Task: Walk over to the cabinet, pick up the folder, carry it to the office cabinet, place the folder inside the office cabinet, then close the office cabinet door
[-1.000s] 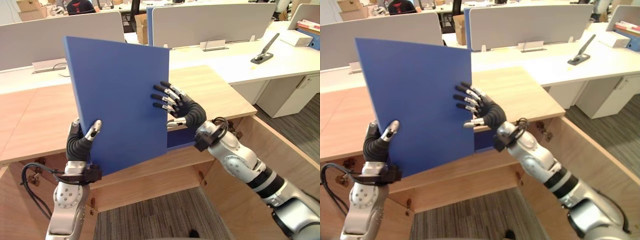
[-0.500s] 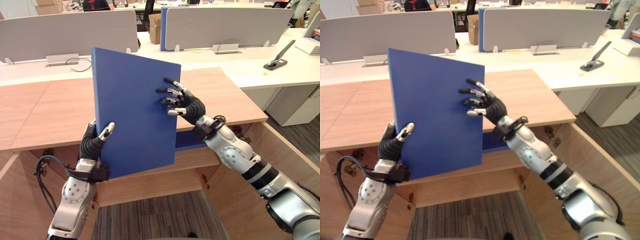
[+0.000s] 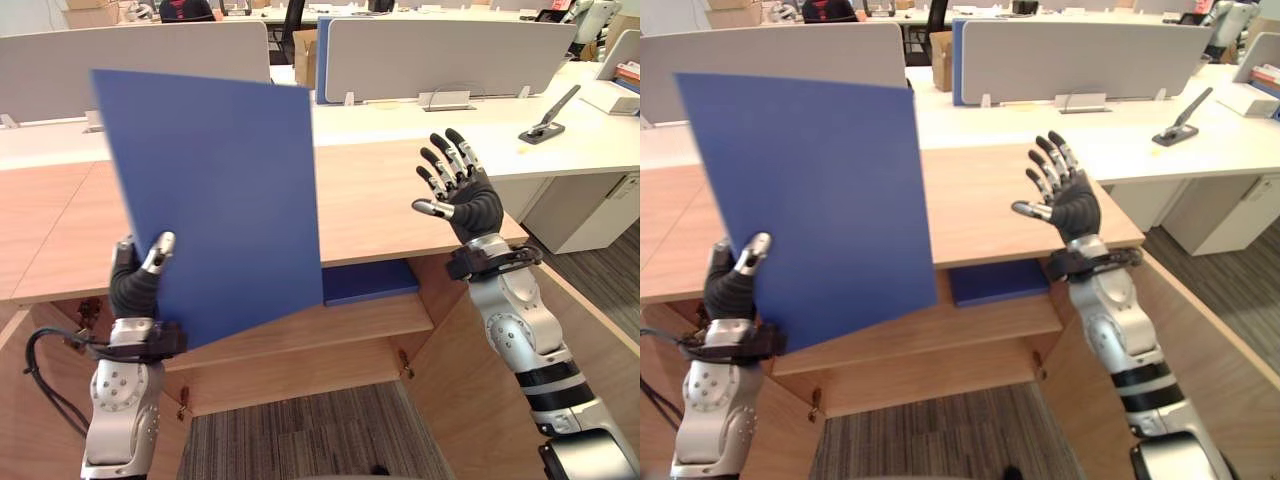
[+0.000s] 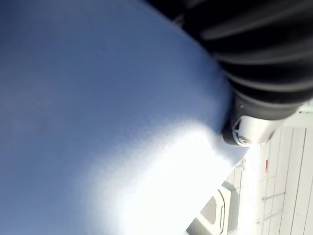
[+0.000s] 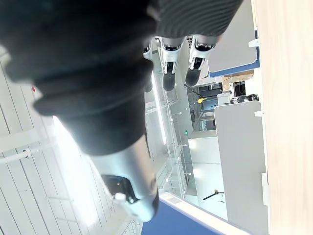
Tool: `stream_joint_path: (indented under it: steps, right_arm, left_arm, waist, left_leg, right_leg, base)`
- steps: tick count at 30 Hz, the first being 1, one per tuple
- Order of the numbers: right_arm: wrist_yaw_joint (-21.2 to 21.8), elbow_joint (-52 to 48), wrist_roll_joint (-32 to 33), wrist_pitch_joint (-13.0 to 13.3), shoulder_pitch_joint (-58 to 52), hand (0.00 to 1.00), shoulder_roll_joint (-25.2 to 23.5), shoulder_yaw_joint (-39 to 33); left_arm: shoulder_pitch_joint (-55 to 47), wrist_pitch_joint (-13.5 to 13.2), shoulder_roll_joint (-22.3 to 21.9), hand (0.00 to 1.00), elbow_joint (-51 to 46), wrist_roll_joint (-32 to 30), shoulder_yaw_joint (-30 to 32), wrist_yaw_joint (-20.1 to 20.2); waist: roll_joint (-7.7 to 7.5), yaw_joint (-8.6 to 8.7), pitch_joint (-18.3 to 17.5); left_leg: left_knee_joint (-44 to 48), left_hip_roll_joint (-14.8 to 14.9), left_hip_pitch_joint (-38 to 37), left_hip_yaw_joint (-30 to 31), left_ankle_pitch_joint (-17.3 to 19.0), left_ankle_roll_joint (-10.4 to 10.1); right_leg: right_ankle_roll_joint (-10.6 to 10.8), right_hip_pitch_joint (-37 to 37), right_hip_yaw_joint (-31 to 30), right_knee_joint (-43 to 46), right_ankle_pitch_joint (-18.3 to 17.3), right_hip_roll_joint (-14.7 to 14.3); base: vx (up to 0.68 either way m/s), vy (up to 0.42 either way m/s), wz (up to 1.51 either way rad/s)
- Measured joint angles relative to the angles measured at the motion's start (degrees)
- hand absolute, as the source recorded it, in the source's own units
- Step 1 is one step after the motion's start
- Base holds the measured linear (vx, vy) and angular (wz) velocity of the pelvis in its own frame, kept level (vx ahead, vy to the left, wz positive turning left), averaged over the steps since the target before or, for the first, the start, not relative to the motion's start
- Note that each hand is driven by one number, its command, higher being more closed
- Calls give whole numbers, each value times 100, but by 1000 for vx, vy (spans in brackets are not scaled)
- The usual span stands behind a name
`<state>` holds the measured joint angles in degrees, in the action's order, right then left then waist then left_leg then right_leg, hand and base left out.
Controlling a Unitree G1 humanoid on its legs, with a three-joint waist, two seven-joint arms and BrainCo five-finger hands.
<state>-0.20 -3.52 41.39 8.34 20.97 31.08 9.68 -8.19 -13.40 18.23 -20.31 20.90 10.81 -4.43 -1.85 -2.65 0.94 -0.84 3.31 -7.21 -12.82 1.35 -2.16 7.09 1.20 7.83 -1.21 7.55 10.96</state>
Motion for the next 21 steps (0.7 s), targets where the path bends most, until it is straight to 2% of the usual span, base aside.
stream_joint_path:
  steps: [6, 7, 12, 16, 21]
  right_arm:
    - [131, -81, -420, -56, -47, 0, -282, 462]
    - [212, -81, -436, -106, -46, 0, -285, 789]
    - [469, -73, -392, -267, 13, 0, -385, 1517]
    - [530, 215, 162, -273, 630, 0, -472, 2083]
    - [518, 902, 856, -275, 1498, 0, -427, 2577]
  left_arm:
    - [12, -183, -253, 100, -370, 268, 44, -6]
    - [29, -235, -253, 100, -403, 341, -26, 12]
    - [130, -248, -252, 100, -402, 391, -369, 118]
    - [268, -256, -248, 100, -397, 441, -678, 165]
    - [363, -358, -194, 100, -296, 636, -701, 121]
  waist:
    - [2, -1, -2]
    - [4, -7, -7]
    - [6, -48, -30]
    - [7, -75, -32]
    - [11, -150, -39]
  left_leg:
    - [28, -5, 4, -70, 5, 0]
    - [31, -4, 8, -78, 5, 0]
    - [32, -7, 10, -94, 5, 0]
    - [34, -6, 9, -135, 5, 0]
    - [34, -5, 11, -187, 5, 0]
  right_leg:
    - [-6, 13, -77, -66, 73, -9]
    - [-9, 13, -87, -85, 90, -13]
    - [-13, 12, -104, -114, 112, -16]
    - [-20, 26, -144, -135, 139, -27]
    - [-24, 57, -186, -136, 157, -36]
  base:
    - [-30, 4, -7]
    - [-12, 2, -3]
    - [-3, 1, -1]
    - [-12, 5, -6]
    - [-7, 2, -3]
